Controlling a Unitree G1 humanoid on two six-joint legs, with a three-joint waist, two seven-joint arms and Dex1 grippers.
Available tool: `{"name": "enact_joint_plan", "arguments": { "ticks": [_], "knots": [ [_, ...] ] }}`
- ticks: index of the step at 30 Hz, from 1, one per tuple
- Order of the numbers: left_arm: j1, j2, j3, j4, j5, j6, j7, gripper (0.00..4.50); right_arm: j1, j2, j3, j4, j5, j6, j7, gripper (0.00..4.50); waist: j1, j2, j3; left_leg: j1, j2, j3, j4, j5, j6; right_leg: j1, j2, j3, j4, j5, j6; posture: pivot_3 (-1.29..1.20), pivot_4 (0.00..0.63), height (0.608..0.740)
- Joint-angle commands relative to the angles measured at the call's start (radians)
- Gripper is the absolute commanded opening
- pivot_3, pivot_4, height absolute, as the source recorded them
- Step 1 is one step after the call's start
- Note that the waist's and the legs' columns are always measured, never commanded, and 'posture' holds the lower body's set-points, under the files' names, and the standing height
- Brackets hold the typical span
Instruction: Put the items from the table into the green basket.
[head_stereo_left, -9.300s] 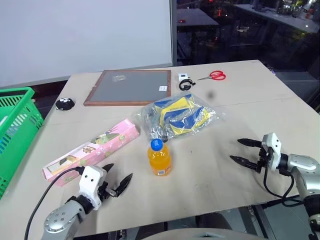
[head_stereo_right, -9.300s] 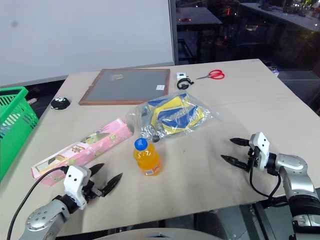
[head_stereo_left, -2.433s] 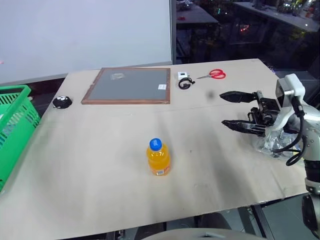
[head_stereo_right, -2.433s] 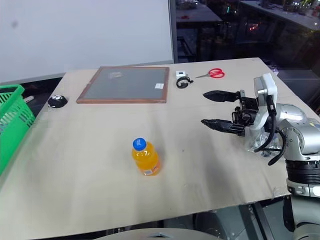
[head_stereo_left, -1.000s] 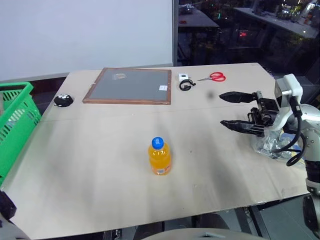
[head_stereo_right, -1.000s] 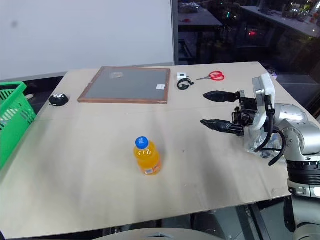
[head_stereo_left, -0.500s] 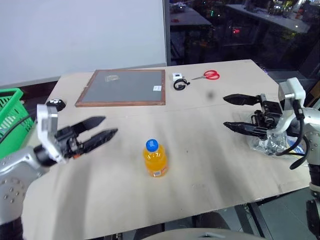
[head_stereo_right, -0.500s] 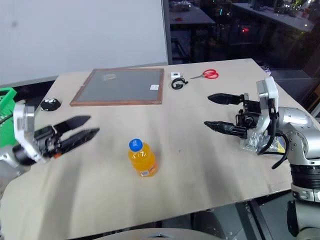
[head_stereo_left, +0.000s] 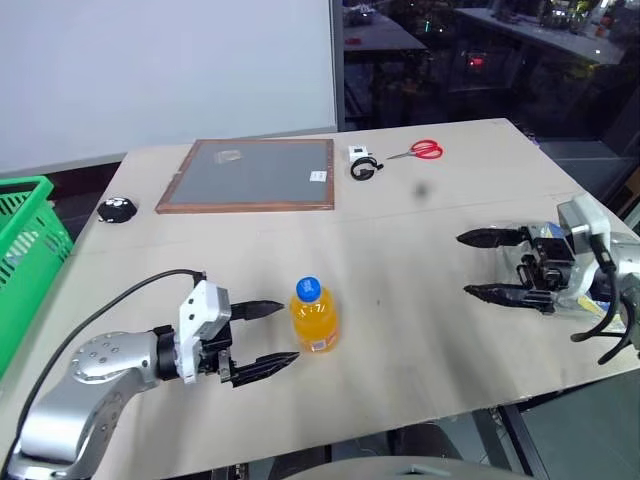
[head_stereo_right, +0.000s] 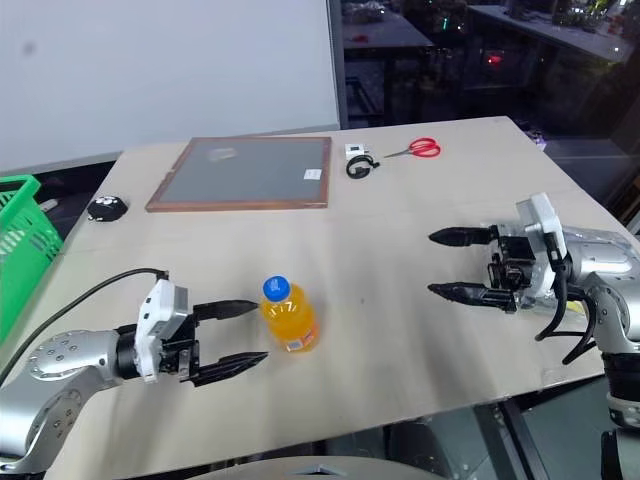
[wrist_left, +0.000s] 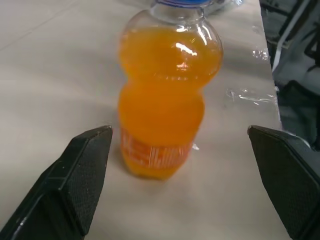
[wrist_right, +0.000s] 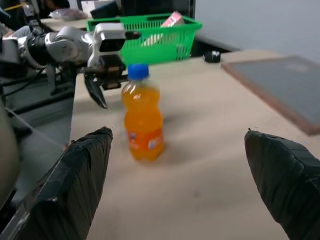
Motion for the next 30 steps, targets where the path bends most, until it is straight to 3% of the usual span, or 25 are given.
{"name": "enact_joint_plan", "arguments": {
  "ticks": [1, 14, 22, 27, 30],
  "knots": [
    [-0.022, -0.039, -0.057, 0.024, 0.044, -0.059, 0.018, 4.48, 0.008, -0.036, 0.004, -0.011, -0.015, -0.028, 0.058, 4.50, 0.001, 0.001, 0.001, 0.000, 0.000, 0.000, 0.000, 0.000, 0.000, 0.000, 0.000, 0.000, 0.000, 0.000, 0.000, -0.02, 0.000, 0.740],
    [-0.165, -0.135, -0.175, 0.171, 0.120, -0.160, 0.042, 4.48, 0.021, -0.063, 0.004, -0.101, 0.058, 0.033, 0.051, 4.50, 0.002, 0.001, 0.001, -0.001, 0.000, 0.000, 0.001, 0.000, 0.000, 0.000, 0.000, 0.000, 0.000, 0.000, 0.000, -0.05, 0.000, 0.740],
    [-0.184, -0.130, -0.226, 0.180, 0.146, -0.173, 0.016, 4.48, 0.017, -0.068, 0.010, -0.147, 0.068, 0.040, 0.052, 4.50, -0.001, 0.001, 0.001, 0.000, 0.000, 0.000, 0.001, 0.000, 0.000, 0.000, 0.000, 0.000, 0.000, 0.000, 0.000, -0.06, 0.000, 0.740],
    [-0.190, -0.139, -0.212, 0.174, 0.136, -0.151, 0.041, 3.11, -0.005, -0.056, 0.021, -0.159, 0.067, 0.037, 0.049, 4.50, 0.000, 0.001, 0.001, 0.000, 0.000, -0.001, 0.001, 0.000, 0.000, 0.000, 0.000, 0.000, 0.000, 0.000, 0.000, -0.06, 0.000, 0.740],
    [-0.203, -0.140, -0.180, 0.194, 0.135, -0.156, 0.065, 3.03, -0.018, -0.048, 0.026, -0.144, 0.063, 0.029, 0.048, 4.50, 0.000, 0.001, 0.001, 0.000, 0.000, -0.001, 0.001, 0.000, 0.000, 0.000, 0.000, 0.000, 0.000, 0.000, 0.000, -0.06, 0.000, 0.740]
  ]
}}
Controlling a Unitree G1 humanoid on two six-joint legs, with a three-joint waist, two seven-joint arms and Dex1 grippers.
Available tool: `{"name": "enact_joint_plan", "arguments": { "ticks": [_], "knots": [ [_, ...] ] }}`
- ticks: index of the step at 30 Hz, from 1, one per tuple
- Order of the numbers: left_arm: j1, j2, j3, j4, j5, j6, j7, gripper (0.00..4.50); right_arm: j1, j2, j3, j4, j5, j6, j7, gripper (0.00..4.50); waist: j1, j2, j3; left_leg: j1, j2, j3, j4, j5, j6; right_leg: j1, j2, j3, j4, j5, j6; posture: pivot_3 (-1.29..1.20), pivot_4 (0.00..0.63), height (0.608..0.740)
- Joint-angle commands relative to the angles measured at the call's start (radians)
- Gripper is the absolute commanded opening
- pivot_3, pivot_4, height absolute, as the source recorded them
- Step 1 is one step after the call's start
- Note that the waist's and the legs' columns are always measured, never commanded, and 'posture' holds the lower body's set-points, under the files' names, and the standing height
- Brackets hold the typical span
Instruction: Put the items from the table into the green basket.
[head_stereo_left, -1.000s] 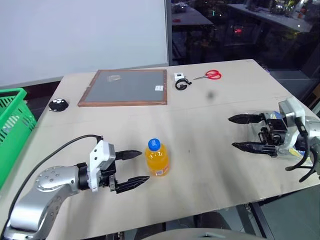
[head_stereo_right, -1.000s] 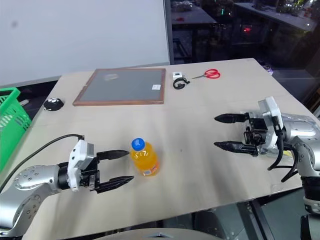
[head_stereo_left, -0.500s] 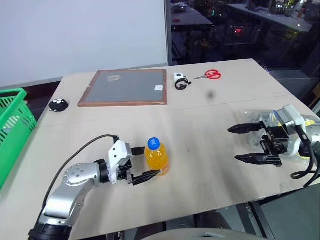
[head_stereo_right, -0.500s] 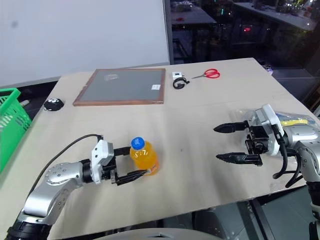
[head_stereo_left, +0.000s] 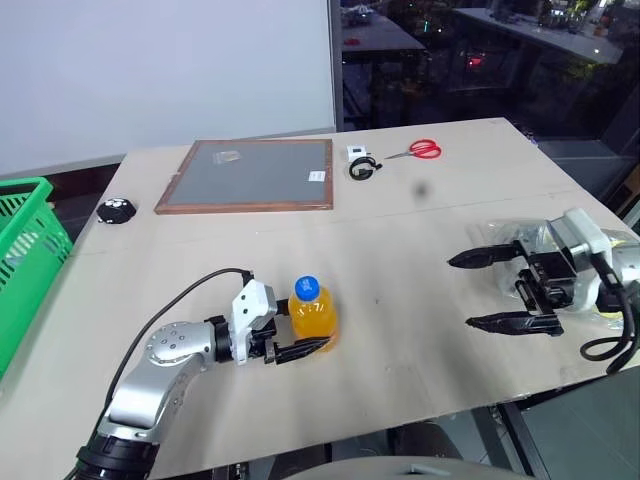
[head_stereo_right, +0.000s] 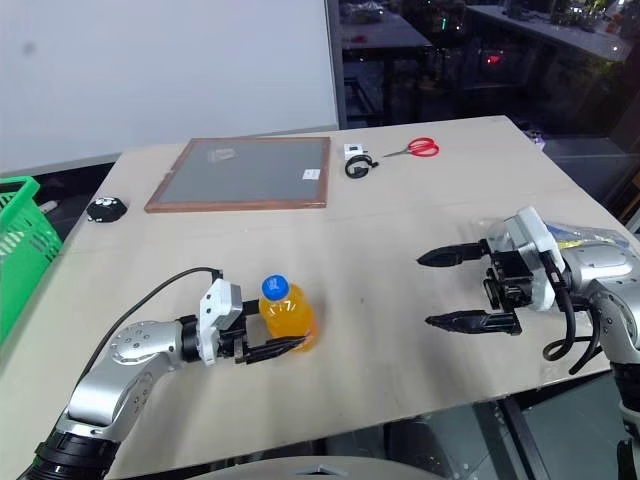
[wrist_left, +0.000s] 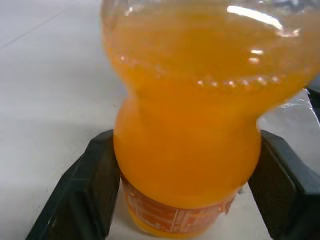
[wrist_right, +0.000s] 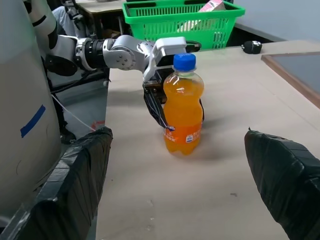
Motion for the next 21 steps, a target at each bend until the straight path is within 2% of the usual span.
{"name": "enact_joint_plan", "arguments": {
  "ticks": [1, 4, 8, 11, 14, 18, 21],
  "knots": [
    [-0.033, 0.007, 0.059, 0.004, -0.013, -0.012, 0.028, 3.03, -0.038, 0.007, -0.008, -0.004, 0.012, -0.018, 0.019, 4.50, 0.000, 0.000, 0.000, 0.000, 0.000, 0.000, 0.000, 0.000, 0.000, 0.000, 0.000, 0.000, 0.000, 0.000, 0.000, -0.03, 0.000, 0.740],
    [-0.060, 0.004, 0.105, 0.030, -0.006, -0.032, 0.071, 3.03, -0.059, 0.027, -0.006, 0.020, 0.003, -0.036, 0.010, 4.50, 0.001, 0.000, 0.000, 0.000, 0.000, 0.000, 0.000, 0.000, 0.000, 0.000, 0.000, 0.000, 0.000, 0.000, 0.000, -0.03, 0.000, 0.740],
    [-0.224, -0.021, 0.234, 0.125, 0.061, -0.017, 0.325, 3.03, -0.110, 0.080, -0.011, 0.061, -0.007, -0.065, -0.032, 4.50, 0.006, -0.002, 0.001, 0.000, 0.000, -0.001, 0.000, 0.000, 0.000, 0.000, 0.000, -0.001, 0.001, 0.000, 0.000, -0.02, 0.000, 0.740],
    [-0.372, 0.006, 0.328, 0.210, 0.147, 0.032, 0.553, 3.03, -0.150, 0.122, -0.015, 0.084, 0.000, -0.070, -0.053, 4.50, 0.008, -0.006, 0.003, -0.001, 0.000, -0.004, 0.001, 0.000, 0.000, 0.000, 0.001, -0.002, 0.002, 0.003, 0.005, -0.01, 0.000, 0.740],
    [-0.439, 0.042, 0.348, 0.155, 0.168, 0.045, 0.585, 3.03, -0.177, 0.144, -0.010, 0.089, 0.006, -0.063, -0.061, 4.50, 0.002, -0.006, 0.003, -0.001, 0.000, -0.005, 0.000, 0.000, 0.000, 0.000, 0.001, -0.003, 0.002, 0.004, 0.004, 0.00, 0.000, 0.740],
    [-0.575, 0.068, 0.401, 0.135, 0.273, 0.170, 0.816, 3.03, -0.199, 0.163, -0.001, 0.107, -0.010, -0.073, -0.065, 4.50, 0.021, -0.007, 0.004, -0.005, -0.003, -0.007, -0.001, -0.002, 0.001, -0.002, -0.003, -0.003, 0.001, 0.004, 0.003, 0.02, 0.000, 0.740],
    [-0.581, 0.166, 0.495, 0.182, 0.388, 0.243, 0.941, 3.03, -0.213, 0.173, 0.000, 0.116, -0.012, -0.075, -0.070, 4.50, 0.026, -0.009, 0.005, -0.007, -0.003, -0.007, -0.001, -0.002, 0.001, -0.004, -0.004, -0.004, 0.001, 0.004, 0.003, 0.02, 0.000, 0.740]
  ]
}}
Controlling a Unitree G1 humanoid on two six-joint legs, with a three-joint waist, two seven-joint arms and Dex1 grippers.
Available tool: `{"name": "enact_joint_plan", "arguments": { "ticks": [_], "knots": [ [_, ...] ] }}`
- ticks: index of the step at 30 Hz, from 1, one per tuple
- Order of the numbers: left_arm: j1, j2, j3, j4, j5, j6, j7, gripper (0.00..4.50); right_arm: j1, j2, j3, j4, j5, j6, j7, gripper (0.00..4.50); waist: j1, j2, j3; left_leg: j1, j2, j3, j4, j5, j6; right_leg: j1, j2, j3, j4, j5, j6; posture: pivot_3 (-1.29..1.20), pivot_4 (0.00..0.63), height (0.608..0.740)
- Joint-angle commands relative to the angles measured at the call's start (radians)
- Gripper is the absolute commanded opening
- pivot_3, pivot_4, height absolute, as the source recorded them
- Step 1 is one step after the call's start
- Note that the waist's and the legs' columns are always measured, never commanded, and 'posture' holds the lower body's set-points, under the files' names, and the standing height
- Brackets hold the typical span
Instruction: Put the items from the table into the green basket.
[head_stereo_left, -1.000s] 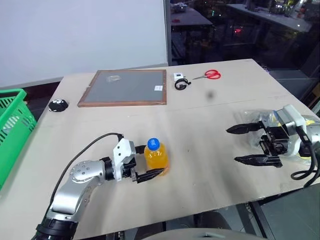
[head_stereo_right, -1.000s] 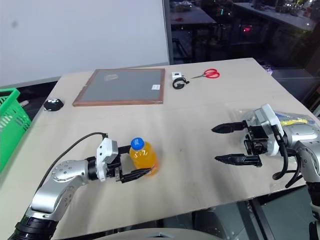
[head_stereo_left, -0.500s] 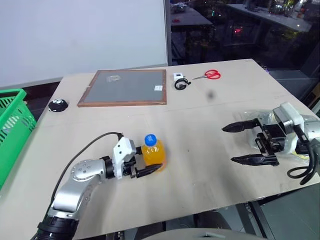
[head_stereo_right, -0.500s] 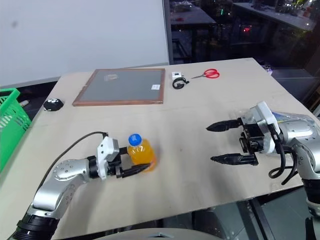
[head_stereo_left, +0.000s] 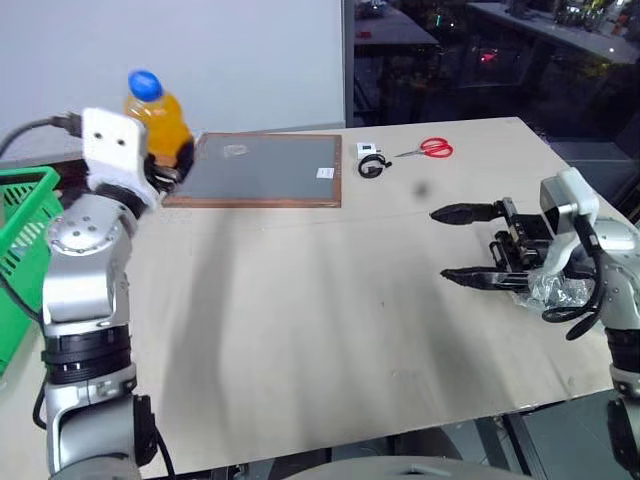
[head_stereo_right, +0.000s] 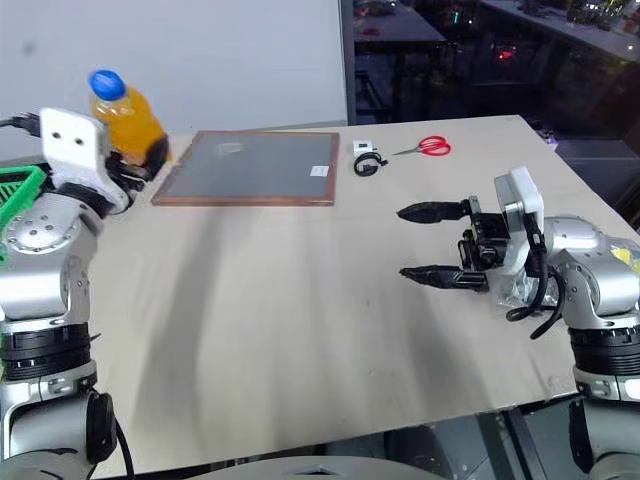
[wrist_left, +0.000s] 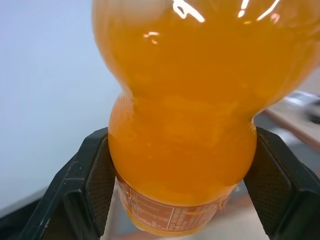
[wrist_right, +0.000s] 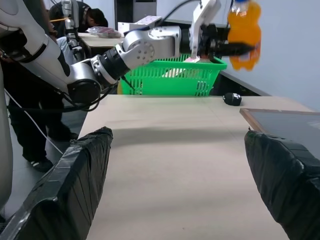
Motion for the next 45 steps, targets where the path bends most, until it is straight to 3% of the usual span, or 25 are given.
{"name": "enact_joint_plan", "arguments": {
  "ticks": [1, 6, 12, 20, 27, 28, 29, 37, 41, 45],
  "knots": [
    [-0.028, 0.131, 0.153, 0.012, 0.135, 0.087, 0.172, 3.03, -0.027, 0.004, -0.013, -0.002, 0.001, -0.015, -0.007, 4.50, -0.008, -0.002, 0.001, -0.001, 0.001, 0.001, 0.000, 0.000, 0.000, -0.003, 0.001, 0.000, 0.002, 0.000, 0.000, 0.02, 0.000, 0.740],
    [0.043, 0.161, 0.262, 0.045, 0.147, 0.107, 0.201, 3.03, -0.041, 0.012, -0.008, -0.010, 0.001, -0.004, -0.022, 4.50, 0.005, -0.002, 0.001, 0.000, 0.001, 0.000, -0.002, 0.000, 0.000, -0.003, 0.001, -0.001, 0.003, 0.000, -0.001, 0.03, 0.000, 0.740],
    [0.094, 0.218, 0.379, 0.266, 0.111, -0.025, 0.164, 3.03, -0.051, 0.017, -0.003, -0.009, 0.001, 0.005, -0.027, 4.50, 0.019, -0.007, 0.001, 0.001, 0.001, 0.000, 0.001, 0.001, -0.001, -0.001, 0.001, -0.002, 0.003, 0.000, 0.000, 0.04, 0.000, 0.740],
    [0.099, 0.319, 0.407, 0.672, 0.078, -0.244, 0.132, 3.03, -0.067, 0.022, -0.005, -0.005, 0.006, 0.019, -0.030, 4.50, 0.027, -0.009, 0.000, 0.001, 0.001, 0.000, 0.001, 0.001, -0.002, -0.001, 0.001, -0.002, 0.003, 0.000, -0.001, 0.04, 0.000, 0.740],
    [0.076, 0.344, 0.366, 0.817, 0.048, -0.346, 0.101, 3.03, -0.070, 0.020, -0.007, 0.001, 0.008, 0.022, -0.023, 4.50, 0.031, -0.013, -0.002, 0.001, 0.001, 0.000, 0.000, 0.001, -0.002, -0.001, 0.000, -0.003, 0.002, 0.000, -0.001, 0.05, 0.000, 0.740],
    [0.072, 0.339, 0.365, 0.823, 0.037, -0.348, 0.092, 4.06, -0.070, 0.021, -0.007, 0.002, 0.008, 0.021, -0.022, 4.50, 0.031, -0.013, -0.002, 0.001, 0.001, 0.000, 0.001, 0.001, -0.002, -0.001, 0.000, -0.003, 0.002, 0.000, -0.001, 0.05, 0.000, 0.740],
    [0.069, 0.337, 0.363, 0.827, 0.028, -0.349, 0.085, 4.45, -0.069, 0.021, -0.007, 0.003, 0.007, 0.020, -0.021, 4.50, 0.030, -0.013, -0.002, 0.001, 0.001, 0.000, 0.001, 0.001, -0.002, -0.001, 0.000, -0.003, 0.002, 0.000, -0.001, 0.05, 0.000, 0.740],
    [0.110, 0.294, 0.344, 0.729, 0.007, -0.409, 0.095, 4.45, -0.052, 0.025, -0.005, 0.000, 0.004, 0.019, -0.018, 4.50, 0.026, -0.012, -0.002, 0.002, 0.001, 0.000, 0.000, 0.001, -0.002, -0.001, 0.000, -0.003, 0.004, 0.000, -0.001, 0.05, 0.000, 0.740],
    [0.167, 0.198, 0.317, 0.527, -0.131, -0.357, -0.083, 4.45, -0.024, 0.025, -0.009, 0.008, -0.010, 0.000, -0.017, 4.50, 0.034, -0.012, -0.002, 0.002, 0.001, 0.001, 0.000, 0.001, -0.002, -0.001, 0.000, -0.003, 0.004, 0.000, -0.001, 0.06, 0.000, 0.740],
    [0.323, 0.104, 0.210, 0.257, -0.204, -0.214, -0.204, 4.45, 0.017, 0.044, -0.022, 0.027, -0.037, -0.017, -0.074, 4.50, 0.033, -0.011, -0.003, 0.003, 0.000, 0.002, 0.001, 0.001, -0.002, 0.000, -0.002, -0.002, 0.004, 0.000, -0.001, 0.07, 0.000, 0.740]
  ]
}}
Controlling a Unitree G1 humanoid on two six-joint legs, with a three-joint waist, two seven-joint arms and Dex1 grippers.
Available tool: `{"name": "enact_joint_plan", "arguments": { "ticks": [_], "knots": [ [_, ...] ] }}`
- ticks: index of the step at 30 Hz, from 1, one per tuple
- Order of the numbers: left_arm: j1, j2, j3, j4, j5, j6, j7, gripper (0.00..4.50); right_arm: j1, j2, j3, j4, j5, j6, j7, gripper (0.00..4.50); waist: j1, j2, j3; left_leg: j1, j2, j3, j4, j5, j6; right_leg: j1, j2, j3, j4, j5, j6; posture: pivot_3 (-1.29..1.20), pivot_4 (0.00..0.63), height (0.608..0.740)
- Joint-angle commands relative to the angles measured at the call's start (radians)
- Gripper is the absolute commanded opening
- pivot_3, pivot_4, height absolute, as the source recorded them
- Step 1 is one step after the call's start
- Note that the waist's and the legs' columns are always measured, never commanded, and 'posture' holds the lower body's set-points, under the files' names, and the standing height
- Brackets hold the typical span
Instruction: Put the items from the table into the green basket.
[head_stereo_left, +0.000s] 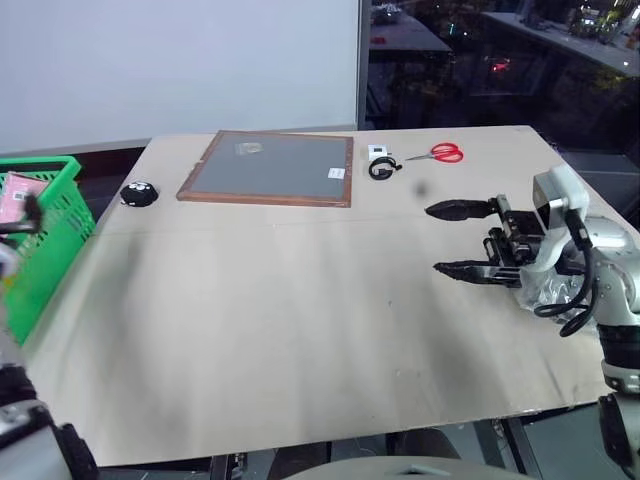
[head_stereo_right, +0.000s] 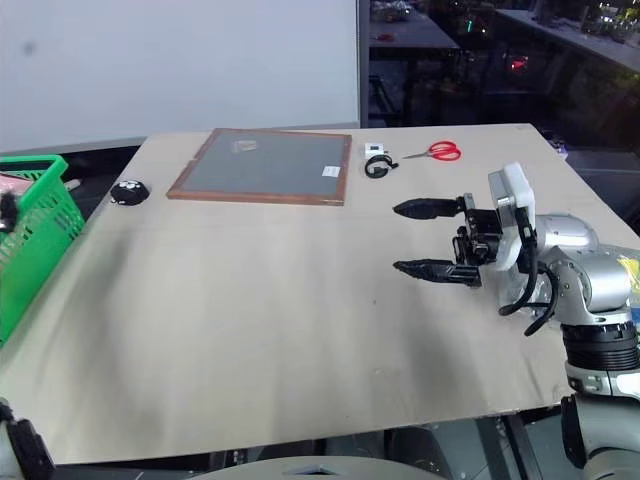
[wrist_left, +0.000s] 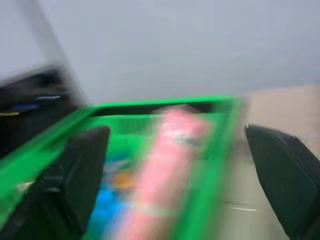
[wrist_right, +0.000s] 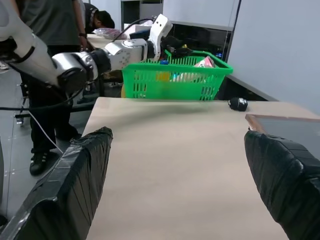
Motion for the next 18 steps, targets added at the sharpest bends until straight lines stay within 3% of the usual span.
{"name": "enact_joint_plan", "arguments": {
  "ticks": [1, 5, 9, 13, 18],
  "knots": [
    [0.112, -0.079, -0.097, -0.283, -0.103, 0.124, -0.109, 4.45, 0.030, 0.019, -0.027, 0.035, -0.045, -0.051, -0.073, 4.50, -0.003, 0.000, 0.000, 0.000, 0.000, 0.000, 0.000, 0.000, 0.000, 0.000, 0.000, 0.000, 0.000, 0.000, 0.000, 0.07, 0.000, 0.740],
    [0.248, -0.199, -0.204, -0.542, -0.185, 0.192, -0.168, 4.45, 0.121, 0.038, -0.009, 0.129, -0.164, -0.164, -0.131, 4.50, -0.005, -0.002, -0.001, 0.000, -0.001, 0.001, 0.000, 0.000, 0.000, 0.000, -0.001, 0.001, 0.000, 0.000, 0.000, 0.07, 0.000, 0.740],
    [0.370, -0.262, -0.378, -0.689, -0.118, 0.194, -0.182, 4.45, 0.210, 0.091, -0.001, 0.184, -0.296, -0.304, -0.254, 4.50, -0.006, 0.003, -0.003, 0.002, 0.000, 0.001, 0.000, 0.000, 0.000, 0.001, 0.001, 0.002, 0.000, 0.000, 0.000, 0.05, 0.000, 0.740],
    [0.426, -0.315, -0.479, -0.723, -0.078, 0.168, -0.182, 4.45, 0.303, 0.136, 0.039, 0.183, -0.411, -0.381, -0.369, 4.50, -0.009, 0.008, -0.003, 0.003, 0.001, 0.004, 0.000, 0.000, 0.000, 0.001, 0.004, 0.006, 0.000, -0.001, 0.001, 0.03, 0.000, 0.740],
    [0.415, -0.345, -0.486, -0.649, -0.048, 0.125, -0.177, 4.45, 0.335, 0.165, 0.089, 0.180, -0.500, -0.378, -0.474, 4.50, -0.012, 0.011, -0.004, 0.005, 0.002, 0.004, 0.001, 0.000, 0.000, 0.001, 0.006, 0.006, 0.000, -0.005, -0.001, 0.02, 0.000, 0.740]
  ]
}}
